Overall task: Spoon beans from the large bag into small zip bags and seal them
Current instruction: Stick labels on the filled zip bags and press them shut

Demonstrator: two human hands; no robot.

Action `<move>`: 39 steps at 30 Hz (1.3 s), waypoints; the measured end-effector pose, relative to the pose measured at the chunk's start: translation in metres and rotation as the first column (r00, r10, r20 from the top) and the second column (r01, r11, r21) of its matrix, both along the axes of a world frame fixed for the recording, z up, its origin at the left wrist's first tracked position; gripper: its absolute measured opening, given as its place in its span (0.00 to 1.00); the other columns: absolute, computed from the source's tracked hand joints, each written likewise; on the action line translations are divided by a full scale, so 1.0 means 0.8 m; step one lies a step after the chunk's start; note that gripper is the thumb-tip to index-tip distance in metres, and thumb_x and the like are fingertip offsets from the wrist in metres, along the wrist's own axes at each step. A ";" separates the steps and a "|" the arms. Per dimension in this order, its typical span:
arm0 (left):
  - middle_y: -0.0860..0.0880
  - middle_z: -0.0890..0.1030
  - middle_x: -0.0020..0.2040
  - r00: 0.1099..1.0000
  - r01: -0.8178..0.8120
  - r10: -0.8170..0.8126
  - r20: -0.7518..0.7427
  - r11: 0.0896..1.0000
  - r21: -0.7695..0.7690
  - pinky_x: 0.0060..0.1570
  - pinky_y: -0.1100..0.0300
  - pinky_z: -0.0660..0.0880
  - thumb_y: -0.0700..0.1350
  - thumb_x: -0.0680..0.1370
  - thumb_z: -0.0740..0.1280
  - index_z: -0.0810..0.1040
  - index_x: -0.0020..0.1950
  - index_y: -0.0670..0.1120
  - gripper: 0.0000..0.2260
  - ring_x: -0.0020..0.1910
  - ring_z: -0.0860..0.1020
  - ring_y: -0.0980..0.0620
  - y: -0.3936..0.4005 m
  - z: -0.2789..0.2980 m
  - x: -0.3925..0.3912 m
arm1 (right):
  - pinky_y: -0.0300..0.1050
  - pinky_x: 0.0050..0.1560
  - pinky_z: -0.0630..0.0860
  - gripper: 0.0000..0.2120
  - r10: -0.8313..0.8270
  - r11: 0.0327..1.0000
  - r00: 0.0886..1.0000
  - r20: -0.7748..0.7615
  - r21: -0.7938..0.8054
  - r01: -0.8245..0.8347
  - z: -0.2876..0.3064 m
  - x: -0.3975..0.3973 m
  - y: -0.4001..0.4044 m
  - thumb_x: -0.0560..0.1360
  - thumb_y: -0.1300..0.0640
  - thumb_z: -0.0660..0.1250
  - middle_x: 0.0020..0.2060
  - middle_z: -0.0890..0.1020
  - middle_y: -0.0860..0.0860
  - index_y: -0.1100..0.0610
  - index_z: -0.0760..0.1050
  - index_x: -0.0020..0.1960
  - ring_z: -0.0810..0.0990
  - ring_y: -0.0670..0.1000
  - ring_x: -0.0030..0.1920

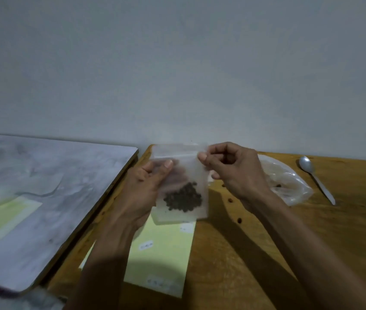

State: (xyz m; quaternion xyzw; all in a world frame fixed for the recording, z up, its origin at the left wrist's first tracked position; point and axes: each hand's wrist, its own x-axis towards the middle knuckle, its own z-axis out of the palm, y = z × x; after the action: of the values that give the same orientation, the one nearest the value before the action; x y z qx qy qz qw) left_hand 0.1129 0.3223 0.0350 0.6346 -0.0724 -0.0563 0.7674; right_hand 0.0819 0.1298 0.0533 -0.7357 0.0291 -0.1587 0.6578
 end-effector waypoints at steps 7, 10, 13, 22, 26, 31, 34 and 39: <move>0.39 0.86 0.48 0.902 -0.427 0.426 0.077 0.904 -0.005 0.52 0.47 0.82 0.41 0.81 0.67 0.83 0.55 0.39 0.08 0.49 0.86 0.42 0.085 0.005 0.011 | 0.31 0.39 0.76 0.05 0.293 0.716 0.914 -0.280 -0.570 -0.404 -0.061 0.005 0.088 0.78 0.54 0.69 0.36 0.81 0.39 0.51 0.83 0.45 0.79 0.35 0.37; 0.43 0.87 0.47 0.880 -0.472 0.470 0.066 0.881 0.020 0.49 0.51 0.84 0.43 0.81 0.67 0.83 0.56 0.40 0.08 0.48 0.86 0.46 0.104 0.004 0.010 | 0.46 0.45 0.82 0.07 0.286 0.565 0.857 -0.429 -0.646 -0.513 -0.079 -0.002 0.117 0.74 0.47 0.73 0.37 0.82 0.42 0.50 0.81 0.43 0.81 0.42 0.40; 0.45 0.87 0.47 0.881 -0.472 0.470 0.047 0.880 0.046 0.52 0.47 0.83 0.45 0.80 0.68 0.83 0.55 0.43 0.08 0.48 0.87 0.48 0.114 -0.003 0.008 | 0.48 0.49 0.79 0.11 0.278 0.506 0.842 -0.463 -0.674 -0.538 -0.080 -0.004 0.131 0.71 0.44 0.75 0.40 0.79 0.42 0.49 0.79 0.46 0.78 0.45 0.44; 0.46 0.88 0.46 0.889 -0.458 0.458 0.010 0.888 0.040 0.51 0.48 0.82 0.46 0.80 0.69 0.83 0.54 0.44 0.08 0.47 0.87 0.49 0.113 -0.012 0.009 | 0.49 0.48 0.81 0.07 0.329 0.492 0.815 -0.476 -0.650 -0.579 -0.091 -0.001 0.136 0.75 0.56 0.72 0.30 0.80 0.40 0.54 0.79 0.38 0.80 0.40 0.39; 0.47 0.88 0.45 0.892 -0.451 0.452 0.002 0.892 0.035 0.45 0.53 0.84 0.46 0.80 0.68 0.83 0.54 0.44 0.08 0.46 0.87 0.50 0.111 -0.011 0.011 | 0.48 0.48 0.82 0.08 0.345 0.516 0.824 -0.449 -0.643 -0.566 -0.094 0.000 0.135 0.76 0.60 0.68 0.31 0.79 0.37 0.52 0.79 0.39 0.81 0.39 0.40; 0.44 0.87 0.46 0.907 -0.416 0.414 -0.075 0.909 -0.013 0.52 0.47 0.81 0.45 0.79 0.69 0.83 0.50 0.43 0.06 0.49 0.86 0.44 0.106 -0.014 0.013 | 0.38 0.43 0.80 0.07 0.388 0.589 0.845 -0.369 -0.606 -0.535 -0.085 -0.003 0.127 0.78 0.62 0.67 0.36 0.80 0.40 0.53 0.79 0.43 0.80 0.40 0.40; 0.42 0.87 0.46 0.921 -0.383 0.380 -0.086 0.923 -0.021 0.53 0.49 0.81 0.43 0.79 0.69 0.83 0.50 0.41 0.06 0.47 0.86 0.44 0.098 -0.016 0.014 | 0.31 0.41 0.77 0.03 0.361 0.737 0.917 -0.171 -0.551 -0.392 -0.056 0.002 0.118 0.77 0.57 0.70 0.38 0.80 0.41 0.50 0.78 0.46 0.80 0.36 0.41; 0.40 0.87 0.44 0.962 -0.261 0.262 -0.073 0.965 0.029 0.46 0.53 0.81 0.43 0.80 0.69 0.84 0.48 0.40 0.07 0.42 0.85 0.45 0.073 -0.016 0.011 | 0.38 0.41 0.78 0.07 0.225 0.805 0.967 0.121 -0.581 -0.114 -0.007 0.031 0.105 0.74 0.54 0.75 0.37 0.82 0.43 0.50 0.79 0.49 0.80 0.43 0.39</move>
State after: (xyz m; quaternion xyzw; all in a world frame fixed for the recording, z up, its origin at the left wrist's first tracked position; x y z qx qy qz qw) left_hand 0.1221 0.3804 0.0224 0.6431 0.0417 0.0207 0.7643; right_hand 0.1070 0.2135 0.0474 -0.8802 -0.1466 -0.1676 0.4192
